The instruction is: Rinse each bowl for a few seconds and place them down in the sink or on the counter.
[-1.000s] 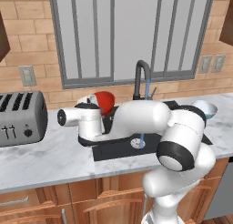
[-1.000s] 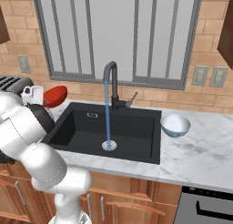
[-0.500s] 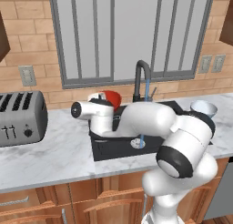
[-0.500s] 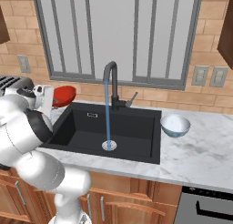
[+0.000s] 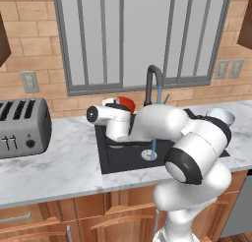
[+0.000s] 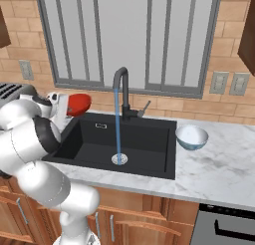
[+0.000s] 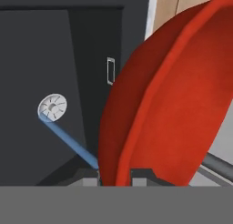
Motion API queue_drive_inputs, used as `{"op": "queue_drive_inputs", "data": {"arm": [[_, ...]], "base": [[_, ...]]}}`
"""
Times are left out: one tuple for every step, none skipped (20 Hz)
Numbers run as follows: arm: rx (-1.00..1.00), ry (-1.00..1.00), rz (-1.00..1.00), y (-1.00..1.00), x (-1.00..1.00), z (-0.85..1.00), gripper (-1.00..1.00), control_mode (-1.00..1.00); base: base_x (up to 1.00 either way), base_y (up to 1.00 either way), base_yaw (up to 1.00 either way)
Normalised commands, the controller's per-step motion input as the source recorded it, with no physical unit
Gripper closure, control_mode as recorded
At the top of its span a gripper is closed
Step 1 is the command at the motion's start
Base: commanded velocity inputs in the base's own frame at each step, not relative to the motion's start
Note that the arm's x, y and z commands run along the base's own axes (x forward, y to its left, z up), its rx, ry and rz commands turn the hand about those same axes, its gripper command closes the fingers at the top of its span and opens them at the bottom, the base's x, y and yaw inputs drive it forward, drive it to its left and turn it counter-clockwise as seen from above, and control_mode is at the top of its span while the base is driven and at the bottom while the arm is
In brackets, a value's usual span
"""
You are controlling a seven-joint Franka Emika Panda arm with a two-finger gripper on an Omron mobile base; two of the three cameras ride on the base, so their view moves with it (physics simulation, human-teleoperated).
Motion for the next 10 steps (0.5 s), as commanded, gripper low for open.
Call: {"op": "queue_drive_inputs", "data": {"arm": [[0.00, 0.00, 0.00, -0.25, 0.20, -0.05, 1.00, -1.00], [0.00, 0.00, 0.00, -0.25, 0.19, -0.04, 1.00, -1.00], [0.02, 0.01, 0.00, -0.25, 0.15, -0.06, 1.00, -1.00], [0.03, 0.03, 0.00, -0.25, 0.11, -0.05, 1.00, -1.00], [0.03, 0.04, 0.00, -0.26, 0.07, -0.07, 1.00, -1.00], [0.04, 0.04, 0.00, -0.29, 0.06, -0.07, 1.00, -1.00], [0.04, 0.04, 0.00, -0.28, 0.05, -0.07, 1.00, -1.00], [0.04, 0.05, 0.00, -0.30, 0.05, -0.07, 1.00, -1.00], [0.05, 0.05, 0.00, -0.31, 0.05, -0.07, 1.00, -1.00], [0.05, 0.05, 0.00, -0.31, 0.04, -0.06, 1.00, -1.00]], "base": [[0.00, 0.00, 0.00], [0.00, 0.00, 0.00], [0.00, 0.00, 0.00], [0.00, 0.00, 0.00], [0.00, 0.00, 0.00], [0.00, 0.00, 0.00], [0.00, 0.00, 0.00], [0.00, 0.00, 0.00], [0.00, 0.00, 0.00], [0.00, 0.00, 0.00]]}}
